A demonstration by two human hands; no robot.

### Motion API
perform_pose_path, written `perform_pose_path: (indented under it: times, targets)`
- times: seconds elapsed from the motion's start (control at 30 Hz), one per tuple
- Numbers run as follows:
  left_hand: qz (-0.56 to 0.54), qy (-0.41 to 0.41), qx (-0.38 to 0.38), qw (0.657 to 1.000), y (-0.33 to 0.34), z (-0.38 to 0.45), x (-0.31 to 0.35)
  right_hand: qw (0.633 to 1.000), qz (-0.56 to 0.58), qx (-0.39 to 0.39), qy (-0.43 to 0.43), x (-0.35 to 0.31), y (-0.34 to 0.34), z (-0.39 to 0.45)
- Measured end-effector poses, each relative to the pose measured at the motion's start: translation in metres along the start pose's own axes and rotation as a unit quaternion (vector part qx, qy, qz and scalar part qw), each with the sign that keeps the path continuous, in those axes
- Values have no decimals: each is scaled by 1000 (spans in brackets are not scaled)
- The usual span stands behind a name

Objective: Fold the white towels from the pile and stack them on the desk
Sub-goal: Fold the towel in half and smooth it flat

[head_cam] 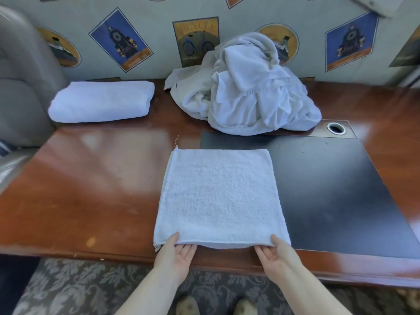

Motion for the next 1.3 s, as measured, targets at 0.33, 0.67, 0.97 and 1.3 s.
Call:
perform_pose_path:
  times: [0.33,0.67,0.97,1.3]
  targets:
    - [-38,19,5,999,31,-17,-18,998,-37,-41,27,-7,13,-23]
    - [-104,46,-31,993,94,-15,29,994,-7,-101,33,-58,83,-28]
    - [-86,-4,-40,996,167,25,79,998,-17,-58,25,-91,155,0]
    - [-47,-66,0,997,206,90,99,999,-25,17,34,-105,198,57]
Point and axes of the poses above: each hand's wrist, its own z-axis towards the middle knuckle, its own y-axis out of the palm, x = y × z, the point moved 8 cm from there along z, towards the middle knuckle, and after that the axes turned 9 degrees about -x, right-handed, at the moved point
